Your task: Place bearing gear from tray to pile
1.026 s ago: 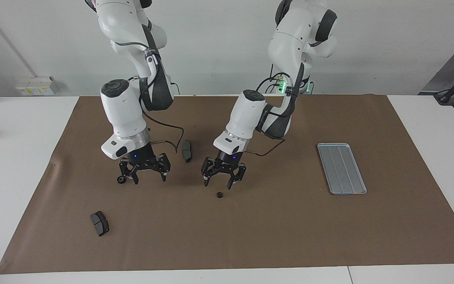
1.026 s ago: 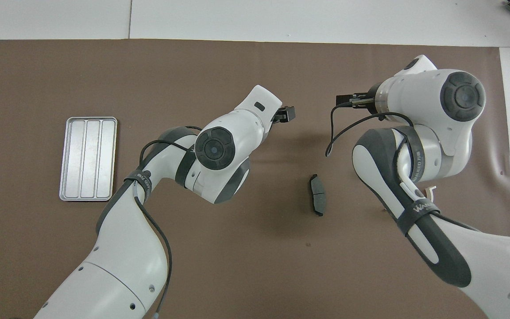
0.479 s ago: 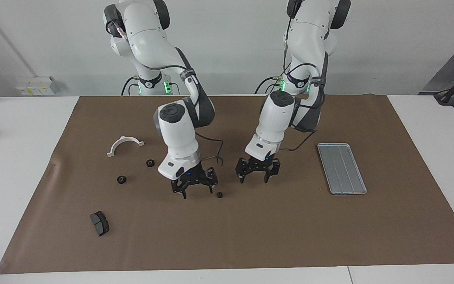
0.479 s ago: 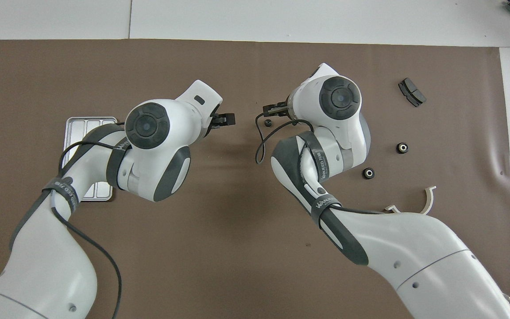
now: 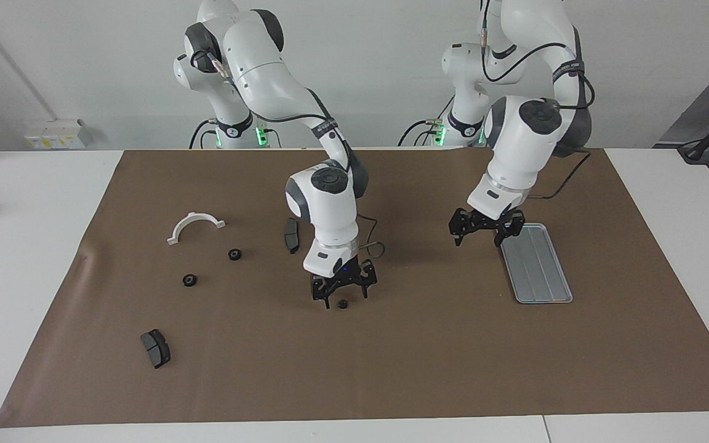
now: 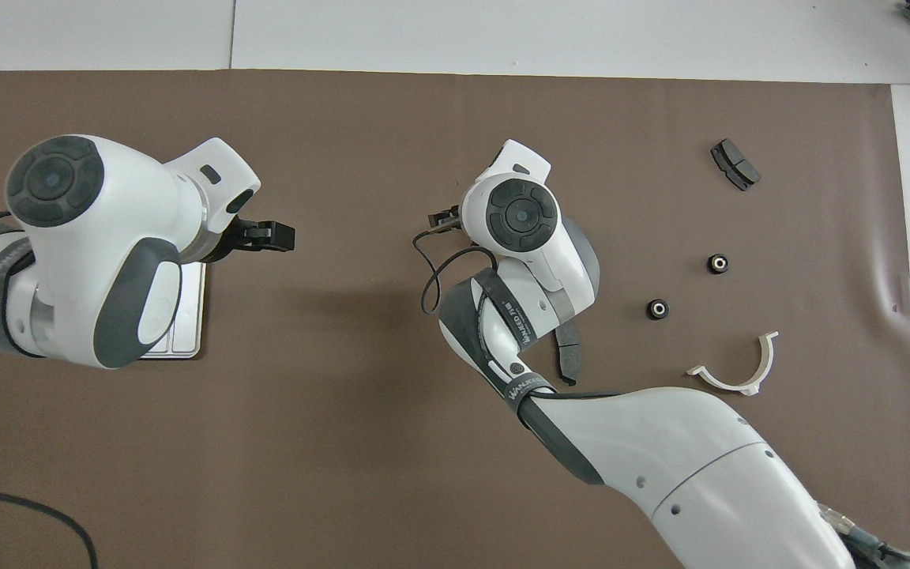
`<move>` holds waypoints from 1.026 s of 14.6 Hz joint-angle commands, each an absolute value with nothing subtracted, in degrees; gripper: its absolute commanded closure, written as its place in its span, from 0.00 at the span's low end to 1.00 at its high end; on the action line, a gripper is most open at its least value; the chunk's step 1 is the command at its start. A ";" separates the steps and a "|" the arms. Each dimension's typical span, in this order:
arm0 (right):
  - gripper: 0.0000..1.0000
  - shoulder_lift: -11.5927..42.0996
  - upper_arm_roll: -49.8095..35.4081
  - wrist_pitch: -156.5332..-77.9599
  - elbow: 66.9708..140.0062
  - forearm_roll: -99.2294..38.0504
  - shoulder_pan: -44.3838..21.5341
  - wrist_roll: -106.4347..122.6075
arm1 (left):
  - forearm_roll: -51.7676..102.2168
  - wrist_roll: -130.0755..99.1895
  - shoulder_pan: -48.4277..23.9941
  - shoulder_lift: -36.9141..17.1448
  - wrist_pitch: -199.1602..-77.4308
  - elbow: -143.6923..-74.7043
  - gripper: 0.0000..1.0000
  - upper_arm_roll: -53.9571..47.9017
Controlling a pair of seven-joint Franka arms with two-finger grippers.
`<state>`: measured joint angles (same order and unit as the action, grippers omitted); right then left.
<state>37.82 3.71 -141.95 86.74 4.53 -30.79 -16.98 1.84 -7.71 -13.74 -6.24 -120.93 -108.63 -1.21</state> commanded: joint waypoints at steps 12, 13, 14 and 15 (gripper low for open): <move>0.58 38.06 3.25 -141.15 88.42 6.15 -30.41 -17.05 | 1.93 2.29 -4.13 -4.20 -94.42 -87.39 0.00 -1.32; 0.58 38.06 3.25 -141.15 88.42 6.07 -30.41 -17.14 | 1.76 2.29 -4.22 -5.00 -92.83 -85.28 0.00 -0.71; 0.58 38.06 3.25 -141.24 88.50 5.89 -30.67 -17.57 | 1.58 2.29 -4.31 -5.10 -92.29 -84.82 0.00 0.17; 0.58 37.97 2.90 -141.15 88.68 5.89 -30.76 -17.58 | 1.67 2.29 -4.31 -4.49 -92.46 -85.51 0.00 0.26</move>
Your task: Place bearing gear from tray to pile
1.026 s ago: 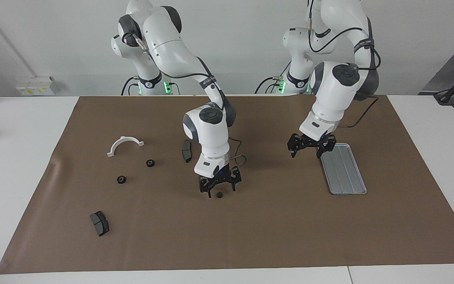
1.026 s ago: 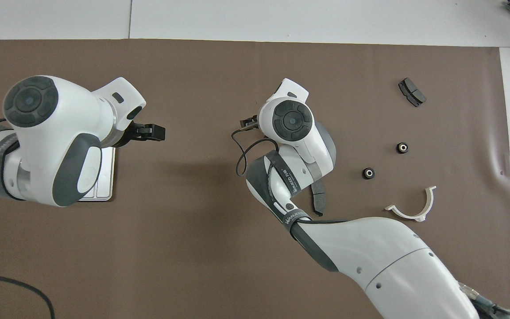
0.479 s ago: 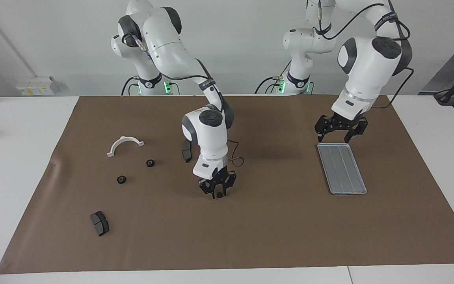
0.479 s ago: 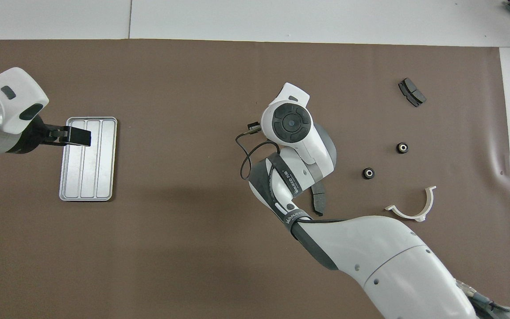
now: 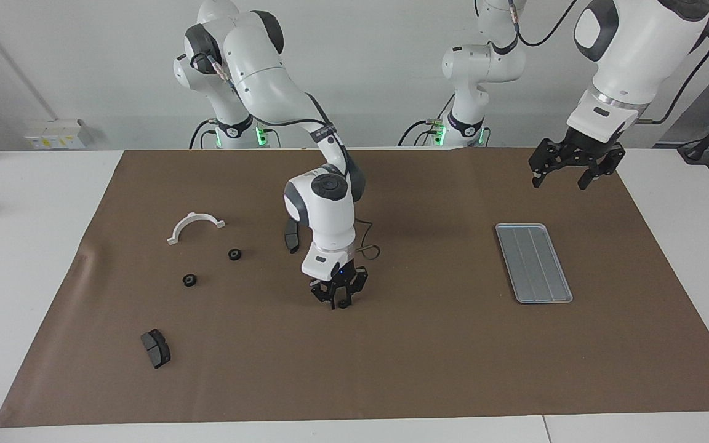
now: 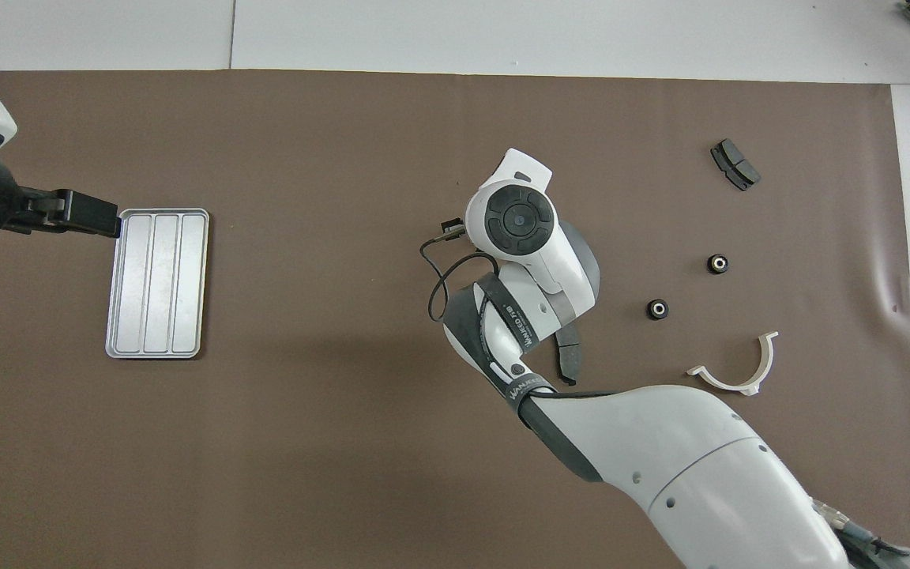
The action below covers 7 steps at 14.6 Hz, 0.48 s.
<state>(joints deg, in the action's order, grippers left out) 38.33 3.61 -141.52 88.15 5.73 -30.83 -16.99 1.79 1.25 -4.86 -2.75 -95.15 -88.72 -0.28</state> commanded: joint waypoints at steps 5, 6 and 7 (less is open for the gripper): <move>0.59 37.44 2.81 -141.15 90.35 5.98 -30.76 -16.96 | 1.67 2.72 -4.22 1.05 -92.46 -95.01 0.00 0.62; 0.59 37.44 2.81 -140.80 90.26 6.06 -30.67 -16.88 | 1.67 2.72 -4.22 1.49 -92.20 -95.18 0.00 0.62; 0.62 37.44 2.81 -140.37 90.26 6.24 -30.76 -16.88 | 1.67 2.72 -4.22 2.02 -91.85 -95.45 0.00 0.62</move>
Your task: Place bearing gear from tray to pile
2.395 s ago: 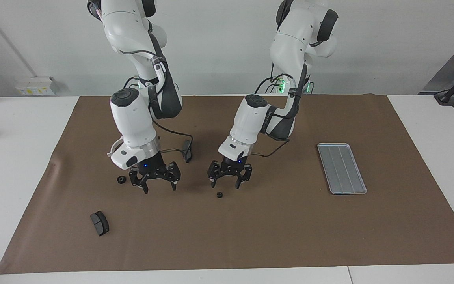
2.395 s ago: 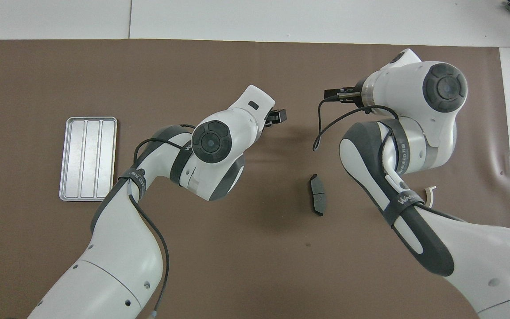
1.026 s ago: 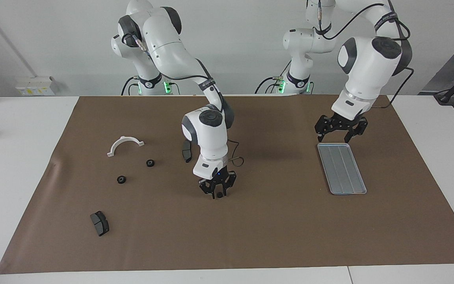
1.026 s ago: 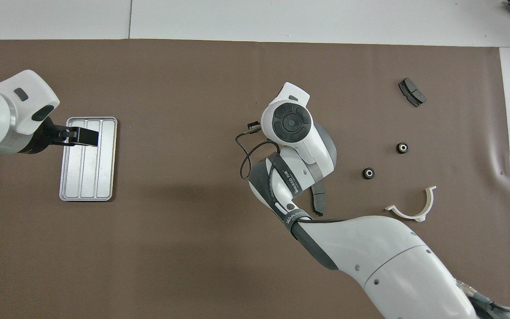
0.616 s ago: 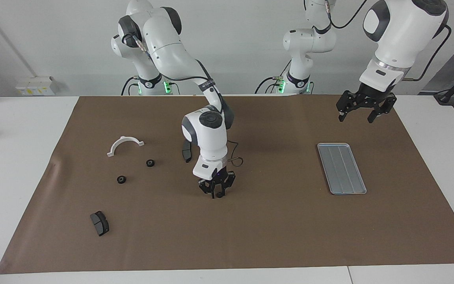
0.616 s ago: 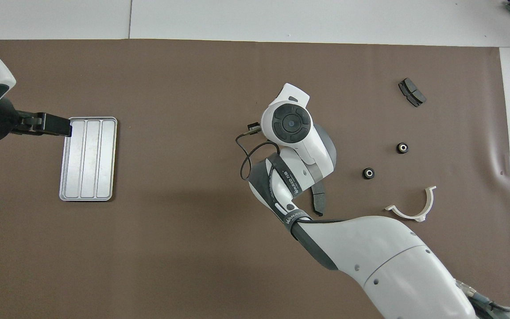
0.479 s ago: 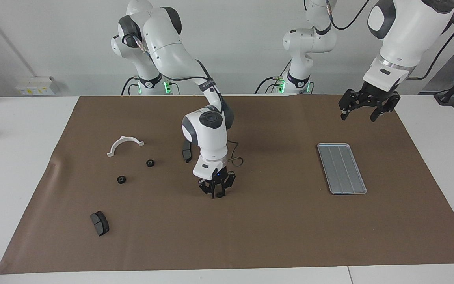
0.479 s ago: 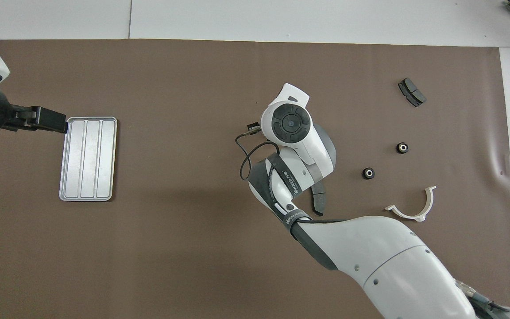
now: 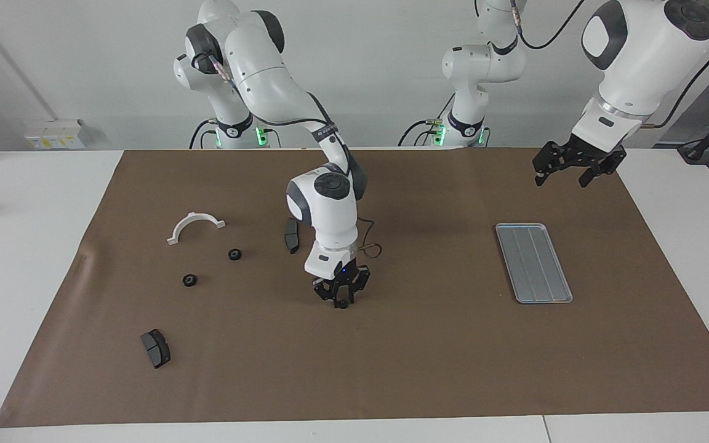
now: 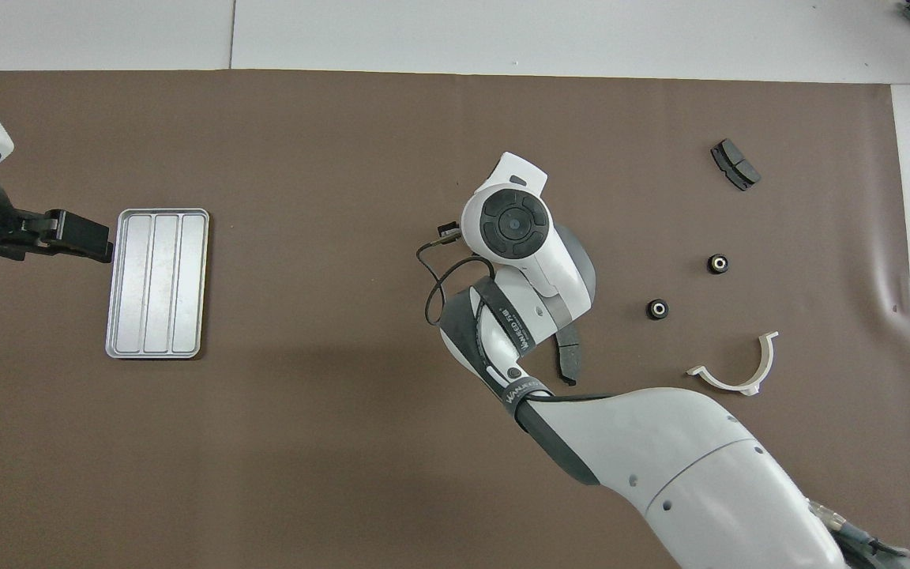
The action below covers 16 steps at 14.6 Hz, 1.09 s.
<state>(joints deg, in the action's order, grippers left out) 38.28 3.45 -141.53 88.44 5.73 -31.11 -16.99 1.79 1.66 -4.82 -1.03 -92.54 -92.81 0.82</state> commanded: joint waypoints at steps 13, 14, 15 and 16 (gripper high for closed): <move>1.00 28.50 3.52 -129.13 90.25 6.15 -20.94 -11.10 | -0.53 3.87 -4.31 2.11 -94.21 -96.24 0.00 0.79; 1.00 26.65 3.52 -128.85 92.09 6.07 -18.83 -9.07 | -0.53 3.43 -4.31 2.11 -93.96 -96.24 0.00 0.79; 1.00 25.33 3.52 -128.85 94.28 5.98 -17.07 -7.14 | -0.53 3.34 -4.31 2.11 -93.69 -96.15 0.00 0.88; 1.00 24.53 3.52 -129.20 96.48 5.89 -15.22 -5.03 | -0.53 3.34 -4.31 2.11 -93.69 -96.15 0.00 0.88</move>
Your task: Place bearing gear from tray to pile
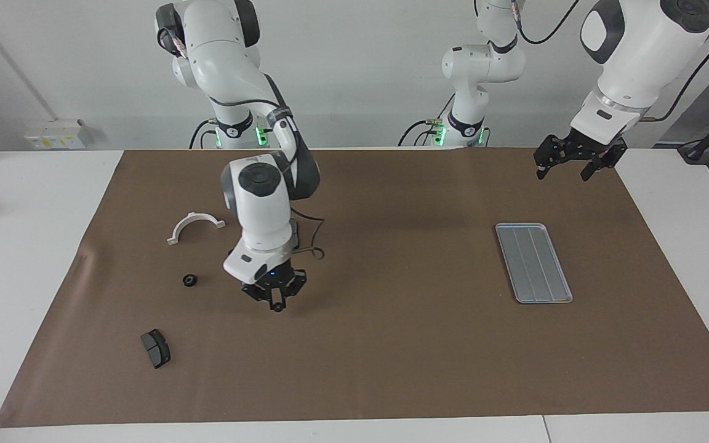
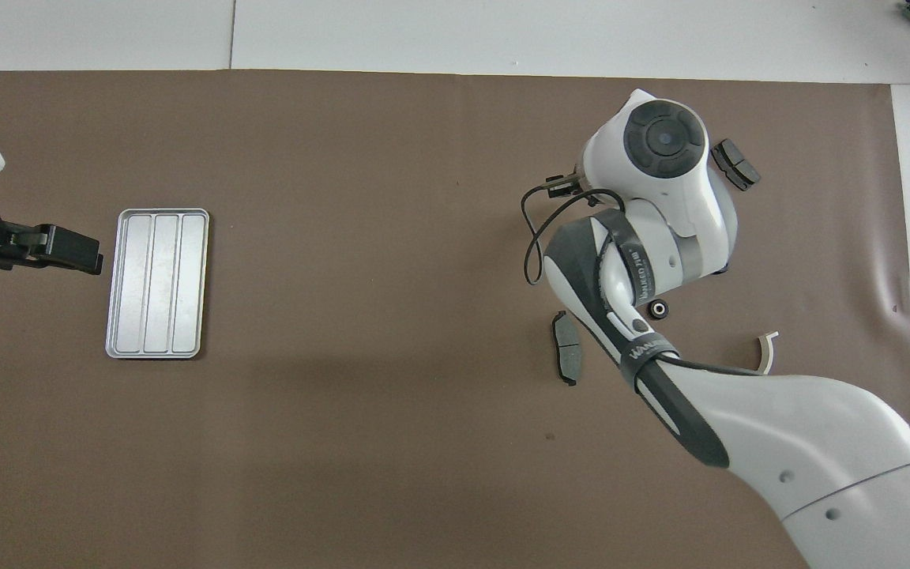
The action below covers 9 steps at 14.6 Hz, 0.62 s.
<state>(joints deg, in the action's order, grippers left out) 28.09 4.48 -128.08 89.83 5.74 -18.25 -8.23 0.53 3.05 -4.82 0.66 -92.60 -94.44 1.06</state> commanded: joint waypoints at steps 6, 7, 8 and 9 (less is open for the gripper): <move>1.00 23.55 3.25 -141.40 108.09 3.09 -9.84 -1.93 | -0.53 3.25 -4.31 2.11 -93.78 -96.15 0.00 0.88; 1.00 23.82 3.34 -142.81 108.54 2.29 -9.84 -2.02 | -0.53 3.25 -4.31 2.11 -93.78 -96.15 0.00 0.88; 1.00 23.99 3.34 -143.08 108.54 2.29 -9.76 -1.93 | -0.53 3.25 -4.31 2.11 -93.69 -96.15 0.00 0.88; 0.74 23.99 3.34 -143.00 108.54 2.29 -9.76 -1.93 | -0.53 3.25 -4.31 2.11 -93.78 -96.15 0.00 0.88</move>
<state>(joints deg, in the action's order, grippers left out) 25.24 4.10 -141.85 107.02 3.58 -10.38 -2.66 0.52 3.05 -4.82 0.66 -92.60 -94.44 1.10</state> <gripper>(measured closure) 0.767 0.000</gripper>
